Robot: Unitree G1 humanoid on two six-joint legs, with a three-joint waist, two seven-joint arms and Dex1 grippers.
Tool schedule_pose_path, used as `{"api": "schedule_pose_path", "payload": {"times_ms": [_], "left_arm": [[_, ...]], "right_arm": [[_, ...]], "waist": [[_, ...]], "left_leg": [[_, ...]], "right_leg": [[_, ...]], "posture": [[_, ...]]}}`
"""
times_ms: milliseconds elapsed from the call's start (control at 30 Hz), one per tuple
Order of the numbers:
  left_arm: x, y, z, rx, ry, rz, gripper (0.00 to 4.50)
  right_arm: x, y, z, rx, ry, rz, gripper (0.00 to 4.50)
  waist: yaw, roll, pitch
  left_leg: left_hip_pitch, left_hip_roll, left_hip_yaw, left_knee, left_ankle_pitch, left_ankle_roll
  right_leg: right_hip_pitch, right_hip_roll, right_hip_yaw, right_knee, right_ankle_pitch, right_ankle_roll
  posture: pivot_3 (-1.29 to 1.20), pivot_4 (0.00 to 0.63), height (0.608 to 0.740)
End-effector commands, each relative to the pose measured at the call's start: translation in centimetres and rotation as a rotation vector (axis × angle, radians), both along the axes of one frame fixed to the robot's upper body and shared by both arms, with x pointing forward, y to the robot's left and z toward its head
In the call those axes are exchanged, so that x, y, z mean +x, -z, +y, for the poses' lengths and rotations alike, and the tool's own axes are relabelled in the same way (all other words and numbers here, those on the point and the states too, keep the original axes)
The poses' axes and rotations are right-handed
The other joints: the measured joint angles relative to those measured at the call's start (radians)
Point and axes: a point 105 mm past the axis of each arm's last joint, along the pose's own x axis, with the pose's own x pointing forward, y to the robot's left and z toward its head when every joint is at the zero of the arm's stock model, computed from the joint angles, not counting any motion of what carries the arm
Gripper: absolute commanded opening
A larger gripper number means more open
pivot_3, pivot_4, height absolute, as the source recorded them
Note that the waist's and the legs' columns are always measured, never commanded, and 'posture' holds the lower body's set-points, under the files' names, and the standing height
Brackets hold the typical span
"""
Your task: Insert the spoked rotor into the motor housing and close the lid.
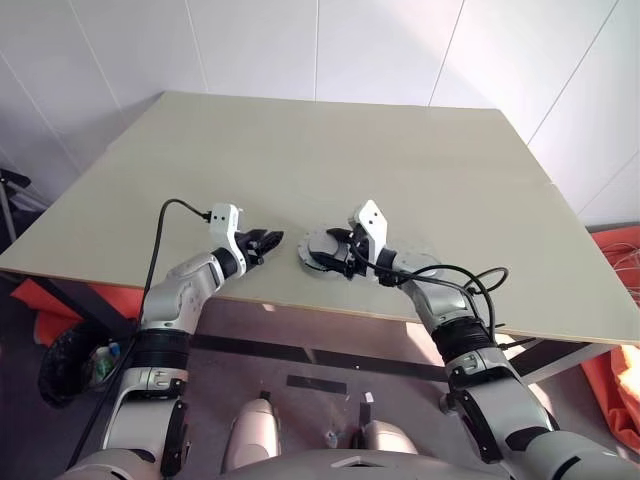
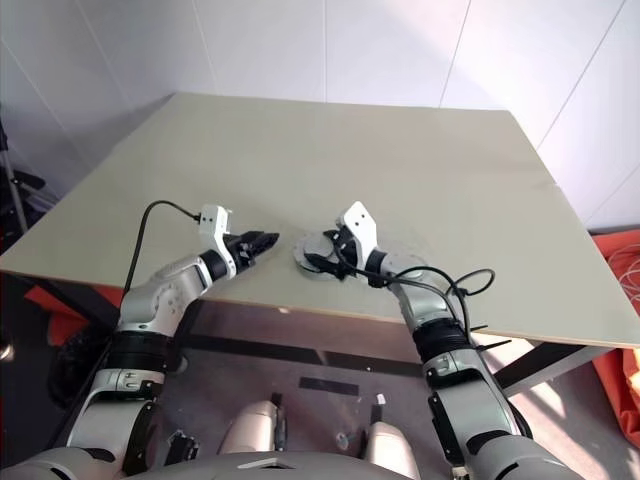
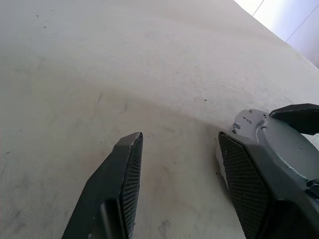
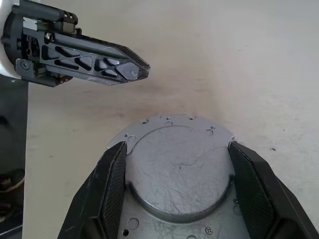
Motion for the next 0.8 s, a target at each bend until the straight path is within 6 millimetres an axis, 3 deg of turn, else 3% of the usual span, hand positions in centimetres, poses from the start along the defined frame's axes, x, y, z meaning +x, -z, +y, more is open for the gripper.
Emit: {"api": "schedule_pose_path", "payload": {"times_ms": [33, 800], "left_arm": [[0.4, -1.6, 0.2, 0.003, -0.002, -0.062, 2.57], [0.3, -1.6, 0.3, 0.004, -0.005, -0.061, 2.57]], "right_arm": [[-0.6, 0.1, -0.4, 0.014, -0.019, 0.035, 3.14], [-0.8, 1.1, -1.4, -0.034, -0.008, 0.04, 3.14]], "waist": [[0.001, 0.0, 0.0], [0.003, 0.0, 0.0]], "left_leg": [[-0.001, 0.0, 0.0, 0.0, 0.0, 0.0], [-0.003, 0.0, 0.0, -0.002, -0.002, 0.003]], "right_leg": [[0.0, 0.0, 0.0, -0.001, 0.0, 0.0], [0.003, 0.0, -0.002, -0.01, 0.0, 0.0]], "posture": [[0.0, 0.0, 0.74], [0.0, 0.0, 0.74]]}}
